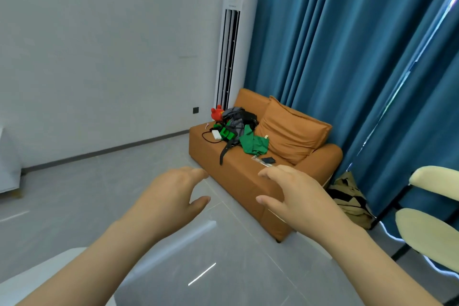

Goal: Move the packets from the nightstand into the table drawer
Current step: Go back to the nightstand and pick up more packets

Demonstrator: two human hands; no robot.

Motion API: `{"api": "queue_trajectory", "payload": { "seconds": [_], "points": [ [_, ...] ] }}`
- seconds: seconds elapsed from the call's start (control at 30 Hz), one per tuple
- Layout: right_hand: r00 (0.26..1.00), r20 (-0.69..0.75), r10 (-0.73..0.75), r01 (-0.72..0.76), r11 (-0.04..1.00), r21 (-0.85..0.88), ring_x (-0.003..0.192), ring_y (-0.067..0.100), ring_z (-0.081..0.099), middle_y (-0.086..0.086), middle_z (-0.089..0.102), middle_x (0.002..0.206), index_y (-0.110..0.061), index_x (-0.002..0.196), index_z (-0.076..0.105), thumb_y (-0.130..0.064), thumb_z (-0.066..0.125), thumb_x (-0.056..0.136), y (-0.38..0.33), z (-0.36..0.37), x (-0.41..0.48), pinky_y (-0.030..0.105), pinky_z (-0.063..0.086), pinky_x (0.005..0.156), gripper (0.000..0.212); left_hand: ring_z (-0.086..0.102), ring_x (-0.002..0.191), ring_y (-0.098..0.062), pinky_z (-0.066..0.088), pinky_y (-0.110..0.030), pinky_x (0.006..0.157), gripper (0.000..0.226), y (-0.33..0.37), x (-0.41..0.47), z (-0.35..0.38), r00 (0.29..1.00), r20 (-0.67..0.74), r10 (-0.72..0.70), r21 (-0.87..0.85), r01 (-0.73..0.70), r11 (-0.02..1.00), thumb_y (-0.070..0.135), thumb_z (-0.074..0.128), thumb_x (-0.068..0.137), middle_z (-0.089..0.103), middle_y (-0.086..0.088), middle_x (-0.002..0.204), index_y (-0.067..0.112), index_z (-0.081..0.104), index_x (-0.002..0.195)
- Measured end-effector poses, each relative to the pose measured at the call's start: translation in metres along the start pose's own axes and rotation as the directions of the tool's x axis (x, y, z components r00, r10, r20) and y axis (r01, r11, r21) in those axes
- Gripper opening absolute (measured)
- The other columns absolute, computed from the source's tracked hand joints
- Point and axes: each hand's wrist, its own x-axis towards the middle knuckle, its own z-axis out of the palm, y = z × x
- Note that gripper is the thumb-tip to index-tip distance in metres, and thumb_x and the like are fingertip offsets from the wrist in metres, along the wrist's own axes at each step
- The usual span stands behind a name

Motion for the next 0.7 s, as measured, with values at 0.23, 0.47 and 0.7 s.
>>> {"api": "queue_trajectory", "payload": {
  "seconds": [0.23, 0.47, 0.7],
  "points": [
    [0.997, -0.004, -0.079, 0.079, 0.996, 0.043, 0.119, 0.007, 0.048, -0.011, 0.052, 0.13, -0.03, 0.132, 0.047, -0.046, 0.058, 0.089, 0.061, 0.025, 0.095, 0.024, 0.041, 0.095, 0.048, 0.046, 0.125, -0.006, 0.036, -0.019, 0.1, 0.049, -0.015, 0.092, 0.031, 0.998, -0.017, -0.055, 0.013, 0.055, 0.998, 0.044, 0.048, 0.094, 0.049, 0.013, 0.137, 0.031, 0.038, 0.14],
    [0.977, -0.01, -0.214, 0.214, 0.973, 0.082, 0.119, 0.008, 0.049, -0.012, 0.052, 0.129, -0.03, 0.131, 0.047, -0.047, 0.057, 0.089, 0.113, 0.038, 0.206, 0.026, 0.043, 0.096, 0.047, 0.047, 0.123, -0.006, 0.038, -0.019, 0.099, 0.048, -0.037, 0.177, 0.051, 0.98, -0.048, -0.196, 0.062, 0.198, 0.978, 0.047, 0.046, 0.094, 0.049, 0.014, 0.135, 0.03, 0.039, 0.138],
    [0.93, 0.036, -0.367, 0.36, 0.925, 0.119, 0.121, 0.01, 0.048, -0.011, 0.052, 0.13, -0.029, 0.132, 0.047, -0.047, 0.057, 0.088, 0.111, 0.074, 0.312, 0.026, 0.042, 0.098, 0.049, 0.048, 0.121, -0.006, 0.038, -0.019, 0.098, 0.048, -0.094, 0.218, 0.064, 0.929, -0.067, -0.363, 0.086, 0.368, 0.926, 0.048, 0.047, 0.092, 0.051, 0.014, 0.133, 0.03, 0.042, 0.136]
  ]
}}
